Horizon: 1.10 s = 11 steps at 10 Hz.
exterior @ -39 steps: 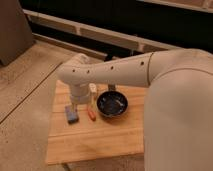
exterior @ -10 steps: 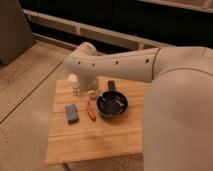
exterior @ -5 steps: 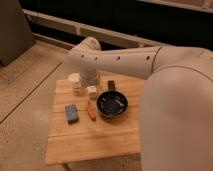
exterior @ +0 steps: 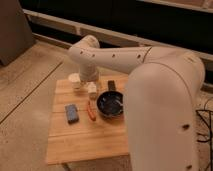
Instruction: Place the ceramic cup in the ceramic bowl
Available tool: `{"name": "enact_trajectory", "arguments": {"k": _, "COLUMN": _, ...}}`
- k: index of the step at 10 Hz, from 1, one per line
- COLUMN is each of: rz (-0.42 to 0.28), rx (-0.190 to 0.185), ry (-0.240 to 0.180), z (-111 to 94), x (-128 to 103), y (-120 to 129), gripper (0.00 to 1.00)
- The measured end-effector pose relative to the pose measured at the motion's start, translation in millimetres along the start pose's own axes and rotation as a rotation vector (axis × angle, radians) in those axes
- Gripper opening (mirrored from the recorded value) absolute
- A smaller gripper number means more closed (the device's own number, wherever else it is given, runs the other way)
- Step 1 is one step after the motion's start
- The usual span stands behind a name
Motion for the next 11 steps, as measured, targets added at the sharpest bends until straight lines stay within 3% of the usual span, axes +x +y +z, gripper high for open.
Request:
{"name": "enact_trajectory", "arguments": {"k": 3, "rz": -0.031, "rx": -0.042, "ry": -0.043, "z": 11, "x": -45, "y": 18, "gripper": 0.65}}
{"name": "enact_trajectory", "arguments": {"k": 7, "rz": -0.126, "rx": -0.077, "ry": -0.116, "z": 29, "x": -105, "y": 43, "gripper": 0.65}}
{"name": "enact_trajectory", "arguments": {"k": 11, "rz": -0.184, "rx": -0.088, "ry": -0.082, "z": 65, "x": -133, "y": 55, "gripper": 0.65}}
